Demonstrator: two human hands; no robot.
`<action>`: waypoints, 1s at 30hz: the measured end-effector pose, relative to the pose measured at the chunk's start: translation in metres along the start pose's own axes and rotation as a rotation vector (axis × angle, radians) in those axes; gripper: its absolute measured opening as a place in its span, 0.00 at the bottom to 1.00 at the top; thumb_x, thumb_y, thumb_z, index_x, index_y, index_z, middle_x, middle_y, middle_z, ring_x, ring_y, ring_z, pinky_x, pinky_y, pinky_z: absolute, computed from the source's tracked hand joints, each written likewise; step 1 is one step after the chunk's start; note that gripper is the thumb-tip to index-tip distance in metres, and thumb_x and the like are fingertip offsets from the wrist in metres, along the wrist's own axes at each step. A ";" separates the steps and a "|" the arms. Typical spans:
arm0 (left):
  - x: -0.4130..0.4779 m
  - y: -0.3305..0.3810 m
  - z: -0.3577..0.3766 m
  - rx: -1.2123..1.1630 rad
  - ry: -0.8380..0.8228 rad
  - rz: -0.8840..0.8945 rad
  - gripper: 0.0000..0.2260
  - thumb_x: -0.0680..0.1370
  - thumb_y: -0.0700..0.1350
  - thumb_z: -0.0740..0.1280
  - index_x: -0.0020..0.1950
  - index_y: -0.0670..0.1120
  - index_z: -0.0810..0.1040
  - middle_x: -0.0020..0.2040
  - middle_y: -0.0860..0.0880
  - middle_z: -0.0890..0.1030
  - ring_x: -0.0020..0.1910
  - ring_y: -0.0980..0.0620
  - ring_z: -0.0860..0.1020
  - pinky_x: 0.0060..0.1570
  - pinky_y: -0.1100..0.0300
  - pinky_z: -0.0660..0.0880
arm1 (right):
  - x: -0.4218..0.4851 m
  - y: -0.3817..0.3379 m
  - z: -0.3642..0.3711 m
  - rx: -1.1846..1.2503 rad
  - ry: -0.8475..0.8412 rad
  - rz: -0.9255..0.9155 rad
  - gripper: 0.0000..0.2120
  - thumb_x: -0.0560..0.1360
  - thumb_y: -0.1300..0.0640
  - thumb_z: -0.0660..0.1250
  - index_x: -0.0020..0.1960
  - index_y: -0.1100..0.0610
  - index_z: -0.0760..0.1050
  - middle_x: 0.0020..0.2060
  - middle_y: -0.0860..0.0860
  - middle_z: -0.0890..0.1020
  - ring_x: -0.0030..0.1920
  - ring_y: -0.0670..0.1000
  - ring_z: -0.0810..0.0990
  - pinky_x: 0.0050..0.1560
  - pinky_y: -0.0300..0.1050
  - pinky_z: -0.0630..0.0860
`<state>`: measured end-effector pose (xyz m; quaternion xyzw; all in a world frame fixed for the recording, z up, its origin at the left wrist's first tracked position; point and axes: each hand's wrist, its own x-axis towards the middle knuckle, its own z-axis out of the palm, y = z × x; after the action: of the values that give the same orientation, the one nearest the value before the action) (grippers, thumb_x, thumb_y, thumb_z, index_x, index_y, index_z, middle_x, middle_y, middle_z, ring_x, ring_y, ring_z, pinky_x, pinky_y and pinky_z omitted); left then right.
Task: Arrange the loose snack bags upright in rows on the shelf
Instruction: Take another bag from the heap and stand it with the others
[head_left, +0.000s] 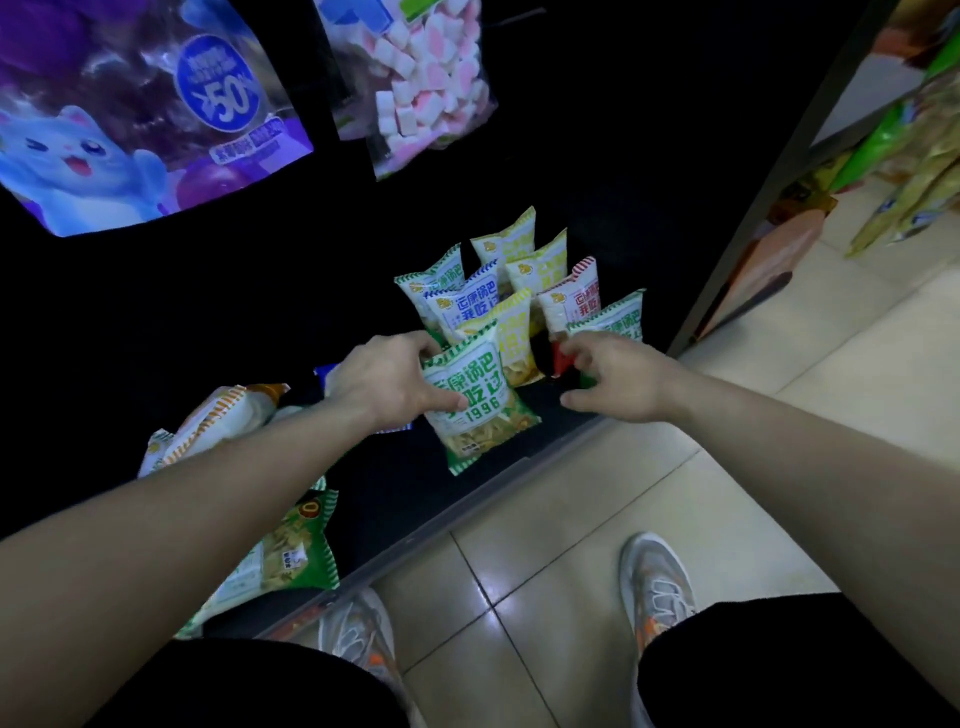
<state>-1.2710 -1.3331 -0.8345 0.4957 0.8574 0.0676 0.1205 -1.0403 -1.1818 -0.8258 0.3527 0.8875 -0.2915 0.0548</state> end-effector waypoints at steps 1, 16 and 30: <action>0.009 0.007 0.006 0.021 0.015 -0.011 0.40 0.60 0.73 0.72 0.67 0.55 0.72 0.47 0.53 0.79 0.43 0.51 0.77 0.38 0.57 0.74 | -0.002 0.012 -0.001 -0.048 -0.007 0.024 0.32 0.73 0.47 0.73 0.73 0.54 0.67 0.64 0.54 0.74 0.61 0.53 0.75 0.59 0.46 0.73; 0.095 0.087 0.109 0.043 -0.057 -0.120 0.37 0.67 0.68 0.72 0.70 0.52 0.71 0.59 0.47 0.79 0.55 0.45 0.79 0.36 0.56 0.73 | -0.019 0.079 0.005 -0.160 -0.136 0.150 0.30 0.77 0.45 0.67 0.75 0.53 0.65 0.69 0.54 0.72 0.69 0.55 0.71 0.65 0.46 0.70; 0.078 0.070 0.078 0.096 -0.067 -0.035 0.40 0.70 0.69 0.69 0.76 0.51 0.63 0.73 0.47 0.69 0.70 0.45 0.68 0.54 0.47 0.77 | -0.006 0.039 0.002 -0.239 -0.167 0.128 0.30 0.76 0.44 0.67 0.74 0.53 0.65 0.64 0.55 0.72 0.63 0.57 0.73 0.62 0.54 0.74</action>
<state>-1.2284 -1.2306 -0.9039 0.4876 0.8638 0.0078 0.1262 -1.0106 -1.1635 -0.8445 0.3741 0.8839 -0.2081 0.1883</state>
